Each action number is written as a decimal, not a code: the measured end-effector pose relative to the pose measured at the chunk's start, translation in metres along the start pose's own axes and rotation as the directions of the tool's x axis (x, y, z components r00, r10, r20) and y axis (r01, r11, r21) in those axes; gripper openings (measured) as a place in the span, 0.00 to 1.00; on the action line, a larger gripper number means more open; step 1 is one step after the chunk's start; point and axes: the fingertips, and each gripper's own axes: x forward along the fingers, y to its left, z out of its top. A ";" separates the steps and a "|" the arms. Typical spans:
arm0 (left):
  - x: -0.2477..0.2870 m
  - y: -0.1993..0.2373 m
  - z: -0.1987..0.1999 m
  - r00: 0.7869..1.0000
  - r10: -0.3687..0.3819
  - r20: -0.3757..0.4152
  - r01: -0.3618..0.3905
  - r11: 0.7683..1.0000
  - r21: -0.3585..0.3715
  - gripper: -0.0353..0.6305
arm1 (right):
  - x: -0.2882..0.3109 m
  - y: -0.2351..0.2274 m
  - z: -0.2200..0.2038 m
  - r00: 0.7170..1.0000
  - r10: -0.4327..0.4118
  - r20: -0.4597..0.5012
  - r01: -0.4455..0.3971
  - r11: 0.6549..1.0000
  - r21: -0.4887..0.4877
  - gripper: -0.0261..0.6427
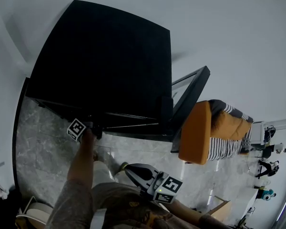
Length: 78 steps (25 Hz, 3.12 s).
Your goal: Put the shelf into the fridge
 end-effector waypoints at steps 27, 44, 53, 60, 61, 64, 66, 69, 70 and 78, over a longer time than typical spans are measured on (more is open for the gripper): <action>0.035 0.003 0.009 1.000 -0.002 0.022 0.002 1.000 0.021 0.08 | -0.001 -0.007 -0.002 1.000 -0.014 -0.005 0.014 1.000 0.026 0.08; 0.037 0.007 0.008 0.999 0.006 0.033 -0.005 1.000 -0.016 0.07 | 0.003 -0.007 -0.006 1.000 0.005 -0.013 -0.004 0.999 0.050 0.08; 0.037 0.007 0.008 0.999 0.009 0.035 -0.009 1.000 -0.021 0.08 | 0.007 -0.005 -0.008 1.000 0.016 -0.022 -0.015 0.998 0.054 0.07; 0.043 0.006 0.009 0.999 0.012 0.040 -0.011 1.000 -0.022 0.07 | 0.006 -0.006 -0.010 1.000 0.006 -0.020 -0.005 0.998 0.064 0.07; 0.044 0.006 0.009 0.999 0.010 0.041 -0.010 1.000 -0.021 0.08 | 0.005 -0.006 -0.010 1.000 0.004 -0.018 -0.003 0.998 0.066 0.07; 0.049 0.007 0.012 0.999 0.010 0.040 -0.009 1.000 -0.012 0.07 | 0.004 -0.006 -0.010 1.000 0.001 -0.015 0.000 0.998 0.066 0.07; 0.052 0.008 0.012 0.999 0.011 0.037 -0.011 1.000 -0.007 0.08 | 0.003 -0.007 -0.010 1.000 -0.001 -0.014 0.002 0.998 0.067 0.07; 0.054 0.007 0.013 0.999 0.011 0.037 -0.011 1.000 -0.001 0.07 | 0.002 -0.008 -0.010 1.000 -0.004 -0.014 0.005 0.998 0.068 0.08; 0.055 0.006 0.014 0.999 0.010 0.037 -0.010 1.000 0.002 0.08 | 0.001 -0.007 -0.010 1.000 -0.005 -0.014 0.006 0.998 0.068 0.07; 0.053 0.007 0.012 0.999 0.027 0.020 -0.028 0.999 0.026 0.20 | 0.002 -0.006 -0.010 1.000 0.005 -0.015 -0.004 0.998 0.065 0.07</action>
